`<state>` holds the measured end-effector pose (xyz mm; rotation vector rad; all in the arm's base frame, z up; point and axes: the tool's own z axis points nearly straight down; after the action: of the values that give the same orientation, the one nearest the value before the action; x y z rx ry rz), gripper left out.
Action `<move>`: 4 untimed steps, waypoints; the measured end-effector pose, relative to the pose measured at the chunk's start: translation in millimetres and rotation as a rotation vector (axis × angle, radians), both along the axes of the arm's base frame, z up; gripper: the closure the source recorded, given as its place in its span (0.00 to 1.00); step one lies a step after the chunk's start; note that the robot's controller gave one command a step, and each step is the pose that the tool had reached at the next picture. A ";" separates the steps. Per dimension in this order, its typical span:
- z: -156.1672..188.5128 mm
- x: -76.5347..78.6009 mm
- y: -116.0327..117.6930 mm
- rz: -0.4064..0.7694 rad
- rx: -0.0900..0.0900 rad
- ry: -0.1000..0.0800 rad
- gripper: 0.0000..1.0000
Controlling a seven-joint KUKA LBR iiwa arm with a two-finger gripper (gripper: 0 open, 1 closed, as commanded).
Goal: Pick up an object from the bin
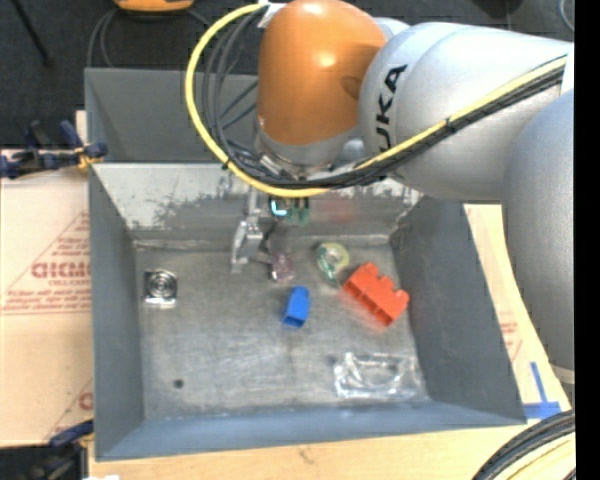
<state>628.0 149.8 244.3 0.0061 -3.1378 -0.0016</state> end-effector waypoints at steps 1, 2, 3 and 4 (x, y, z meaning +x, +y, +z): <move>-84.0 -49.0 -65.5 0.376 -0.001 -0.001 0.00; -99.5 8.0 -137.8 0.274 -0.003 -0.010 0.00; -128.0 12.5 -131.7 0.285 0.000 -0.019 0.00; -134.1 9.5 -130.8 0.238 -0.002 -0.015 0.00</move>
Offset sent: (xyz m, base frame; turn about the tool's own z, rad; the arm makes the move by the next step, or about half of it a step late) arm -0.0487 -0.0629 -0.0825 -0.3798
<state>637.5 19.0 110.2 0.3807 -3.1300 0.0026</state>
